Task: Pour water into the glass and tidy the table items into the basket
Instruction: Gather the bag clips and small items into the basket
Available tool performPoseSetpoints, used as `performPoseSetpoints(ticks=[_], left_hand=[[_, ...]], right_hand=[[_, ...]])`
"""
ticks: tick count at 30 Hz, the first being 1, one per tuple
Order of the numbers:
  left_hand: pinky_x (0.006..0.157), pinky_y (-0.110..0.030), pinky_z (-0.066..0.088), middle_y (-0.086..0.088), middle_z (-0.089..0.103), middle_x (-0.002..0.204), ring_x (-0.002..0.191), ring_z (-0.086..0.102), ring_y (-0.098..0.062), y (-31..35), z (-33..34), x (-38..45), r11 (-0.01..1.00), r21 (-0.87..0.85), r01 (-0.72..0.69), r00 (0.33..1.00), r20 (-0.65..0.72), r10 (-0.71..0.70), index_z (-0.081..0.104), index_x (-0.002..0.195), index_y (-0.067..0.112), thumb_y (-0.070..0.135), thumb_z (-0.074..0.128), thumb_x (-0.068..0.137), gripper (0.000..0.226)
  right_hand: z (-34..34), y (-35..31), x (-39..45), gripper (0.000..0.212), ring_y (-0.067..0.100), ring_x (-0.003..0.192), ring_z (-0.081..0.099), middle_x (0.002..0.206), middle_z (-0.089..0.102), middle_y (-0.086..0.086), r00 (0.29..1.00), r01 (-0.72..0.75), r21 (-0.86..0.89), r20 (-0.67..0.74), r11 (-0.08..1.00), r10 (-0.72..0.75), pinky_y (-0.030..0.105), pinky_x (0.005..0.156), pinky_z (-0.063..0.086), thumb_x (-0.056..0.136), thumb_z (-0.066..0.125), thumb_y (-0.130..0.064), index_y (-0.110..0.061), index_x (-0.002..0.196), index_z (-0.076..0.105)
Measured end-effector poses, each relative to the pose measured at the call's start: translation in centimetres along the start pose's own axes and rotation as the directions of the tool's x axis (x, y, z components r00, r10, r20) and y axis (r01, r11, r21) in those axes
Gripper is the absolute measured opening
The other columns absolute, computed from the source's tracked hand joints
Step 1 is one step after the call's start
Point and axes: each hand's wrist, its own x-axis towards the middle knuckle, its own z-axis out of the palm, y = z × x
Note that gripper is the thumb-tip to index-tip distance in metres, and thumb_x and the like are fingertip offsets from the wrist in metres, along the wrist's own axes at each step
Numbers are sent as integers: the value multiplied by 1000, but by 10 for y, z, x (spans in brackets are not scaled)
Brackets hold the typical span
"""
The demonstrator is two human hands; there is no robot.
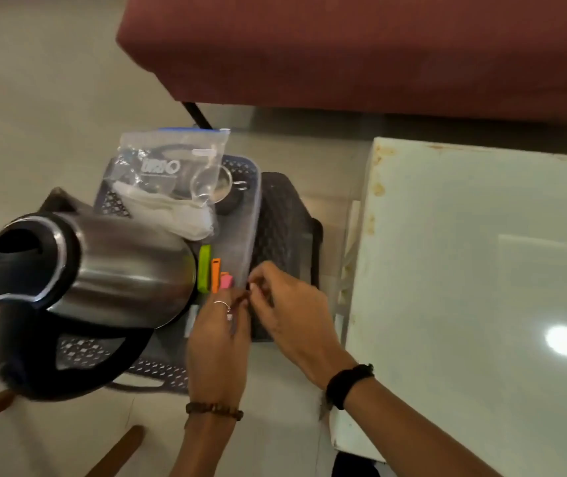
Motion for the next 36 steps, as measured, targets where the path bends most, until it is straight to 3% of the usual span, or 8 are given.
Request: performPoseSetpoints(ticks=[5,9,17,23,27,31,34,36], left_hand=[[73,-13,44,5,63,90,81,58,-7,83,64,-33,978,-106,-179,954,224,199,64,96,15,15,56,87,12],[76,-13,42,15,57,88,78,55,-2,158,144,-77,953,-157,-258,876,377,299,61,94,22,16,59,87,10],[75,-23,50,12,65,91,84,58,-2,322,307,-219,823,-251,-509,519,673,527,58,94,28,28,48,91,10],[80,-27,51,10,63,95,90,58,-5,422,415,-312,697,-335,-635,270,749,605,59,97,26,25,48,91,12],[85,-29,48,4,63,105,99,56,-13,479,476,-343,576,-405,-710,142,719,680,61,103,20,18,51,90,17],[104,-29,33,-2,44,140,129,37,-19,524,543,-361,388,-366,-846,2,725,689,46,130,15,8,47,90,41],[115,-34,18,-6,16,155,142,14,-23,543,587,-365,235,-211,-949,-22,786,618,26,142,19,-2,41,89,59],[116,-36,16,-8,16,155,142,14,-24,544,609,-364,115,-97,-989,-13,815,580,25,143,19,-3,38,90,58]], right_hand=[[-82,81,-49,10,6,51,54,58,53,-10,959,-220,72,-169,973,229,13,50,40,94,48,-29,-23,98,54],[-159,156,-115,5,18,53,61,56,57,-2,853,-386,131,-325,913,408,32,52,46,92,51,-29,-28,97,54],[-312,284,-278,4,14,49,56,51,55,-6,501,-537,343,-606,771,619,37,52,47,92,52,-28,-29,94,56],[-418,369,-385,4,12,51,54,54,57,-7,234,-587,396,-752,706,616,19,48,37,92,52,-28,-29,94,55],[-481,419,-438,7,13,51,56,63,58,-10,59,-610,425,-817,668,573,20,47,35,92,52,-25,-22,96,56],[-526,472,-479,9,6,50,51,73,60,-10,-113,-641,487,-825,593,554,20,49,34,91,53,-25,-19,97,58],[-541,507,-496,11,10,62,56,89,64,-7,-148,-671,504,-810,543,568,21,55,34,91,53,-22,-17,97,59],[-546,528,-505,14,16,73,60,104,61,-1,-122,-728,474,-800,495,587,23,56,32,91,52,-20,-15,102,59]])
